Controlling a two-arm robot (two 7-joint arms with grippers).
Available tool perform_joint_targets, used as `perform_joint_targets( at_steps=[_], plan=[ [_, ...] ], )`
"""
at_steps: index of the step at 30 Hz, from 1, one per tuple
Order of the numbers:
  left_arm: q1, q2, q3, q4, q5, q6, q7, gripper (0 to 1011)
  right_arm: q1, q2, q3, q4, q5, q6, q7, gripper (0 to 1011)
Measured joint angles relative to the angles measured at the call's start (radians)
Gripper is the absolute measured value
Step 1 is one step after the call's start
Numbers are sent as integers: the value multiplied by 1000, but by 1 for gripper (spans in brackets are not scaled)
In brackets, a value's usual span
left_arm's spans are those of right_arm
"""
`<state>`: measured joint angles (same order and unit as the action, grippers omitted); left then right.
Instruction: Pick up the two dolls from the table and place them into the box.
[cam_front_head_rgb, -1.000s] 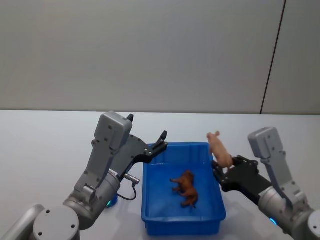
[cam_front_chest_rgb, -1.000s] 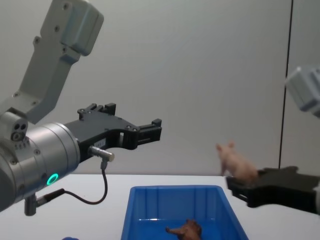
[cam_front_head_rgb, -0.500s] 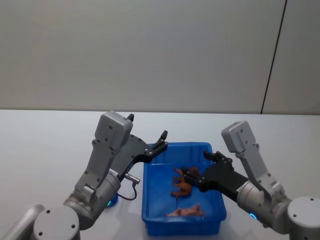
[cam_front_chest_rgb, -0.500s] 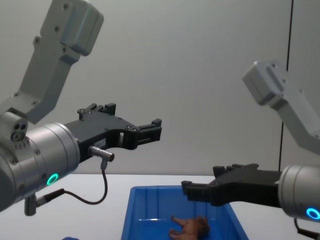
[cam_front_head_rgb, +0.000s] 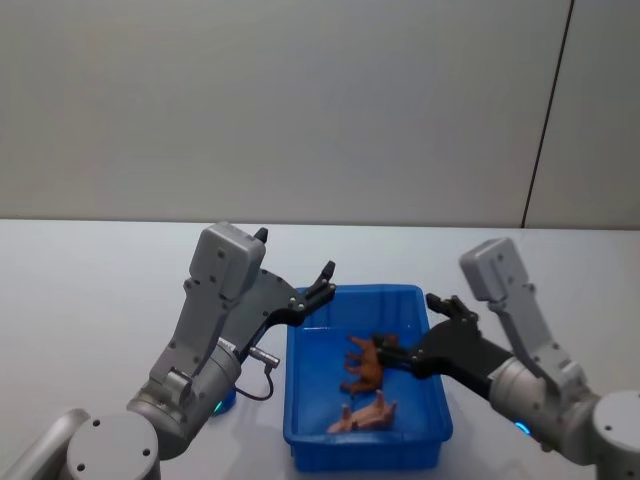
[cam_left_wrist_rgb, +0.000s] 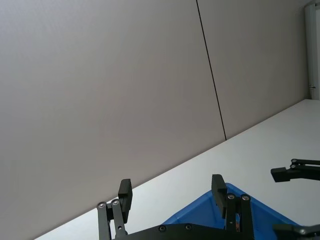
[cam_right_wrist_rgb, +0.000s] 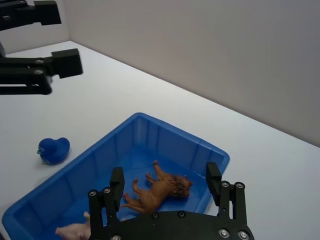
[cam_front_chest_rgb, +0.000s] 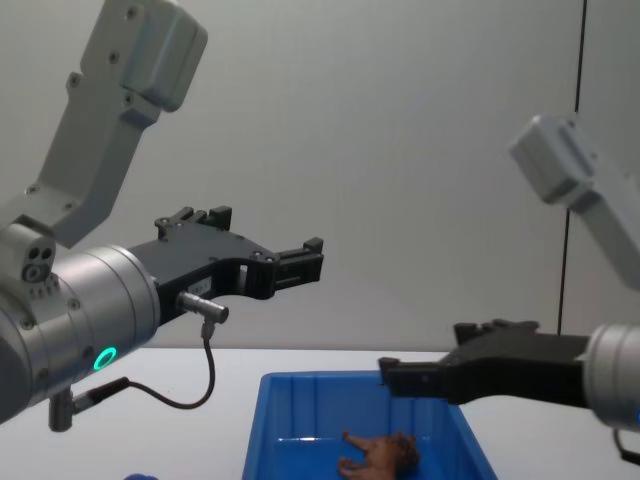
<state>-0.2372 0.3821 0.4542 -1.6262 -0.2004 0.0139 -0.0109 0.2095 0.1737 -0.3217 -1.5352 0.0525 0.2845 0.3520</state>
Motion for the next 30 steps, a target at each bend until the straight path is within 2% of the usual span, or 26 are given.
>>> perform_joint_targets(
  at_steps=[10, 17, 25, 30],
  plan=[
    [0, 0, 0, 0, 0, 0, 0, 1001, -42, 61, 43, -31, 46, -20, -2, 1001],
    [2, 1, -1, -1, 2, 0, 0, 1000, -58, 84, 60, -41, 63, -28, -2, 1001],
    [26, 25, -10, -31, 9, 21, 31, 1001, -69, 100, 70, -49, 74, -33, -1, 1001],
    [62, 59, -22, -66, 3, 51, 69, 1001, -73, 106, 74, -52, 79, -36, -1, 1001]
  ],
)
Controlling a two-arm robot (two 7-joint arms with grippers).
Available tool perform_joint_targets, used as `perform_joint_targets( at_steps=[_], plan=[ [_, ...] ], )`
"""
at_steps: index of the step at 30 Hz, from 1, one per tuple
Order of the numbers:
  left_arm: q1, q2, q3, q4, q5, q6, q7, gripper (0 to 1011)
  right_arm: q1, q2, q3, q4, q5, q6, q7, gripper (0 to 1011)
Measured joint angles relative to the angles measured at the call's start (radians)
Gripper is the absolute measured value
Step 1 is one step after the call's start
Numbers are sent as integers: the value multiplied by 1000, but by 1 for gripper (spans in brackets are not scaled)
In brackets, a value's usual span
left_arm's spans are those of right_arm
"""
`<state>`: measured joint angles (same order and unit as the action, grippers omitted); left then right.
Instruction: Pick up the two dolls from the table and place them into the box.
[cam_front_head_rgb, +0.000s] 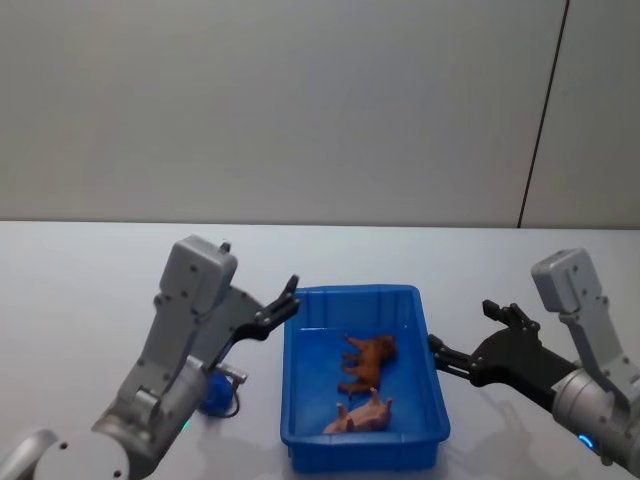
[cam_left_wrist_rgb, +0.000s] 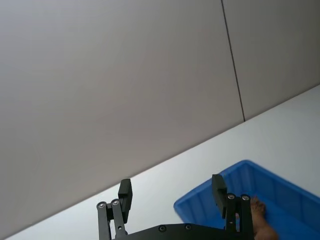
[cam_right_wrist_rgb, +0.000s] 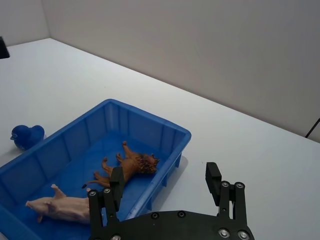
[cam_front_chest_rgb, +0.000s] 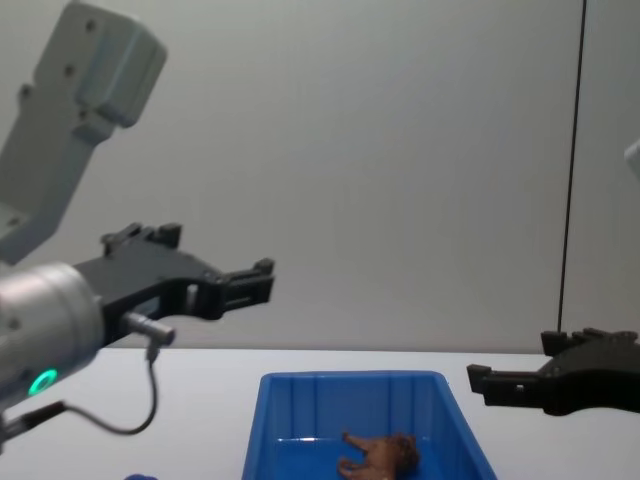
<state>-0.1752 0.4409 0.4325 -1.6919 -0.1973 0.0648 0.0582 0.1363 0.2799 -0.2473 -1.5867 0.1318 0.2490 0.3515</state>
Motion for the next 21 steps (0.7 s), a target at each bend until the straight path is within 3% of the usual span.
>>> perform_joint_targets(
  at_steps=[11, 21],
  plan=[
    [77, 61, -20, -30, -57, 45, 57, 1001, -5, 6, 4, -3, 5, -2, 0, 1001],
    [104, 81, -31, 19, -100, 55, 33, 1001, -6, 9, 6, -4, 7, -3, 0, 1001]
  ],
)
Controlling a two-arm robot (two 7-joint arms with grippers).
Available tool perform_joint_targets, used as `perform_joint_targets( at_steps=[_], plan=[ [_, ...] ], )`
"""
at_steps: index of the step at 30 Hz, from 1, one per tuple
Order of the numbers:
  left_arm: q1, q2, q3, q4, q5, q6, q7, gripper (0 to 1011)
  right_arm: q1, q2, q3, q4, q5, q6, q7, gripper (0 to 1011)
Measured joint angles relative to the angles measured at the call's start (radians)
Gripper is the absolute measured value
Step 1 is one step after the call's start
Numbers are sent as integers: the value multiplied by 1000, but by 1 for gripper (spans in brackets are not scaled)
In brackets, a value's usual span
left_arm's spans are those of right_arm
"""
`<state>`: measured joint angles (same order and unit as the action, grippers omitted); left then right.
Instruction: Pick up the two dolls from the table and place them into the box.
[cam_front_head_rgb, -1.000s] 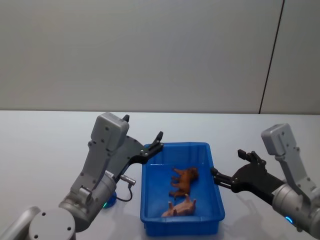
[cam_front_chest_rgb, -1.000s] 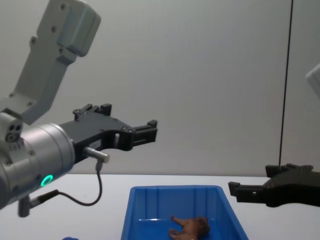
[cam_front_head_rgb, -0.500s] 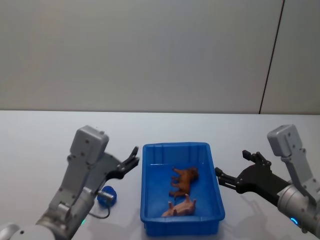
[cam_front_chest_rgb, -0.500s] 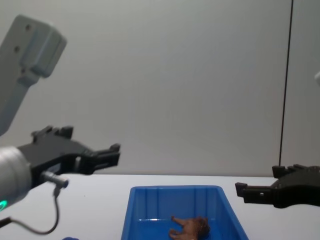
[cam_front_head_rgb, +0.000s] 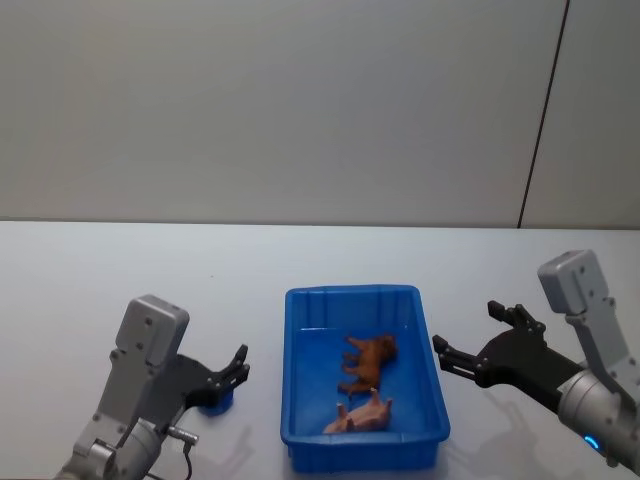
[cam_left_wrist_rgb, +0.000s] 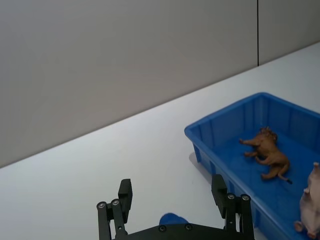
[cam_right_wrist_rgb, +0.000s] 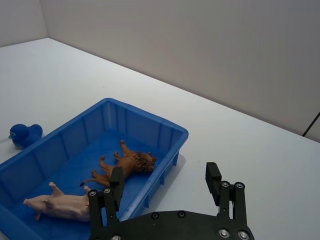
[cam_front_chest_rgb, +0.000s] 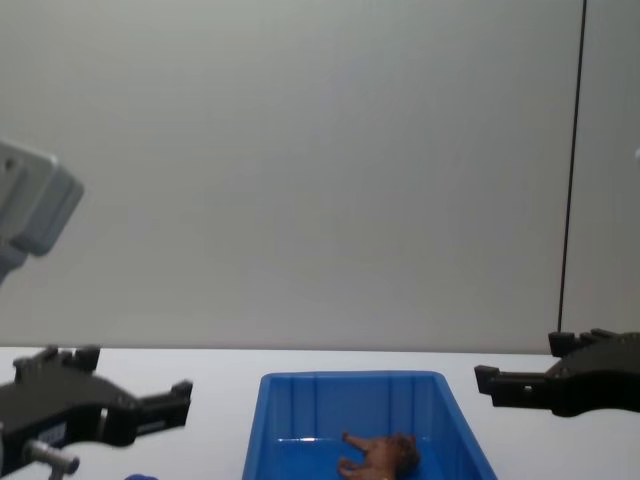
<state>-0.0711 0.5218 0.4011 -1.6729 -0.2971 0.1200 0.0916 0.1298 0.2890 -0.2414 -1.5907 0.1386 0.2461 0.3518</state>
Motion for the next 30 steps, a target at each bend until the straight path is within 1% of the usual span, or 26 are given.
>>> perform_joint_targets(
  at_steps=[5, 6, 7, 10, 14, 20, 30],
  plan=[
    [-10, -4, -5, 51, -8, 3, -50, 1000, 0, 1, 1, 0, 1, 0, 0, 1001],
    [-17, -7, -7, 71, -9, 3, -65, 1001, 0, 1, 1, -1, 1, 0, 0, 1001],
    [-17, -7, -7, 71, -9, 3, -65, 1000, -1, 1, 1, -1, 1, 0, 0, 1001],
    [-31, -15, -9, 115, -9, 3, -103, 1000, -1, 1, 1, -1, 1, 0, 0, 1001],
    [-45, -23, -10, 154, -8, 3, -133, 1000, -1, 1, 1, -1, 1, 0, 0, 1001],
    [-74, -42, -11, 240, -3, 1, -193, 1001, -1, 2, 1, -1, 1, 0, 0, 1001],
    [-114, -63, -14, 338, 14, -11, -256, 1000, -2, 2, 1, -1, 1, 0, 0, 1001]
  ],
)
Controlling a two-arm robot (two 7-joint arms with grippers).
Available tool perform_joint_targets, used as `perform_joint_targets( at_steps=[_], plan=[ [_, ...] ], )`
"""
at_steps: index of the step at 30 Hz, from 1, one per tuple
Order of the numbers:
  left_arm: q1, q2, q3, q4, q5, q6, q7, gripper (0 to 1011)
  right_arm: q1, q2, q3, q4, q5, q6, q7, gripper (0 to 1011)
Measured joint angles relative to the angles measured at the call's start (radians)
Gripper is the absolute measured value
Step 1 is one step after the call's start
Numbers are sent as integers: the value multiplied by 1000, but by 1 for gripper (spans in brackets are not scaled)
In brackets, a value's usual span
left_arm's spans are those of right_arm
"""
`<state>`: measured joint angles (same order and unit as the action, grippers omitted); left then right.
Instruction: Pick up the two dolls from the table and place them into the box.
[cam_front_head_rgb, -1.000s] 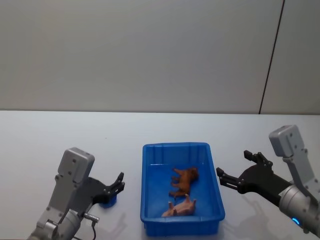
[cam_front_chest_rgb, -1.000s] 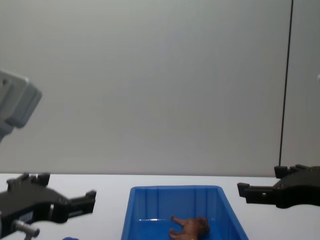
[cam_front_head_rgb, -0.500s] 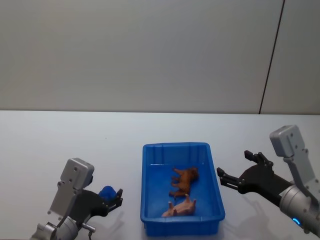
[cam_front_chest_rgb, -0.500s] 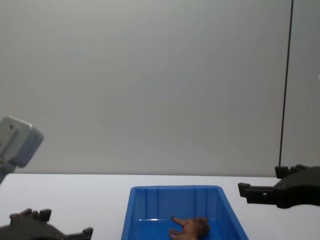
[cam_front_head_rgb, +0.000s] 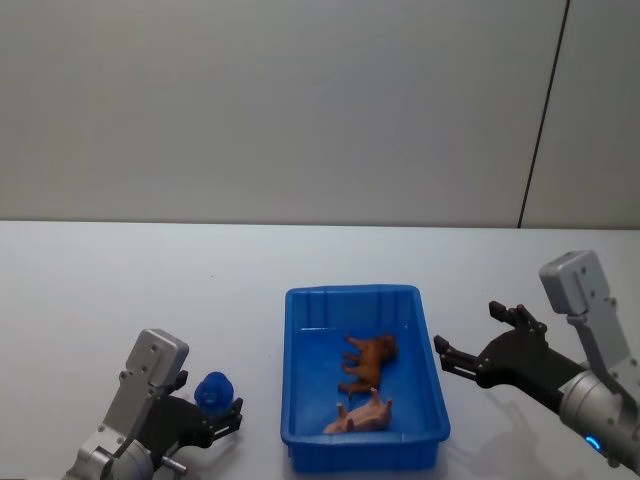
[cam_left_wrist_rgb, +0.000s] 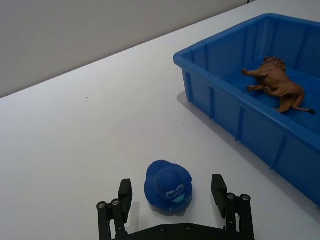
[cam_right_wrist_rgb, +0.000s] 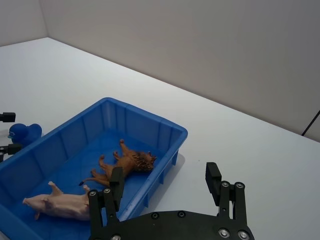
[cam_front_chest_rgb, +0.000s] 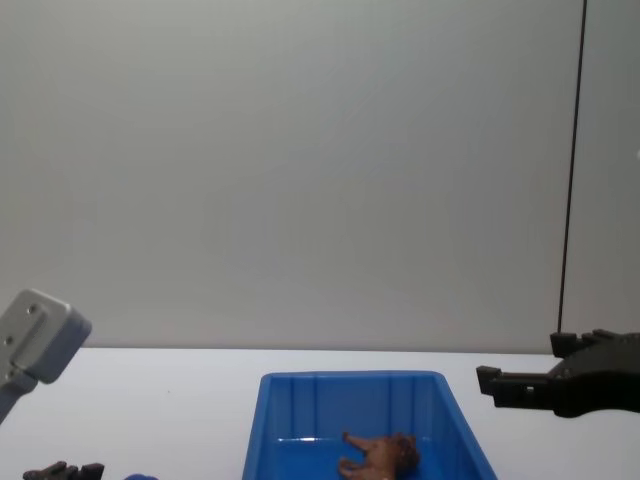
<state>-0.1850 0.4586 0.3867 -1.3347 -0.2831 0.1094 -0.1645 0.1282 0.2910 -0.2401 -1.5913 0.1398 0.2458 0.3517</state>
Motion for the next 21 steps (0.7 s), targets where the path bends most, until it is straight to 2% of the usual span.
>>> perform_joint_targets(
  at_steps=[8, 12, 18, 19, 20, 21],
  plan=[
    [-31, -14, -5, 60, 18, -16, -36, 980, 0, 0, 0, 0, 0, 0, 0, 1001],
    [-44, -20, -7, 80, 26, -17, -49, 905, 0, 0, 0, 0, 0, 0, 0, 1001],
    [-64, -30, -9, 108, 36, -13, -66, 729, 0, 0, 0, 0, 0, 0, 0, 1001],
    [-66, -31, -9, 112, 37, -12, -68, 729, 0, 0, 0, 0, 0, 0, 0, 1001],
    [-68, -32, -9, 115, 38, -12, -70, 661, 0, 0, 0, 0, 0, 0, 0, 1001],
    [-71, -34, -9, 117, 38, -12, -72, 644, 0, 0, 0, 0, 0, 0, 0, 1001]
  ],
)
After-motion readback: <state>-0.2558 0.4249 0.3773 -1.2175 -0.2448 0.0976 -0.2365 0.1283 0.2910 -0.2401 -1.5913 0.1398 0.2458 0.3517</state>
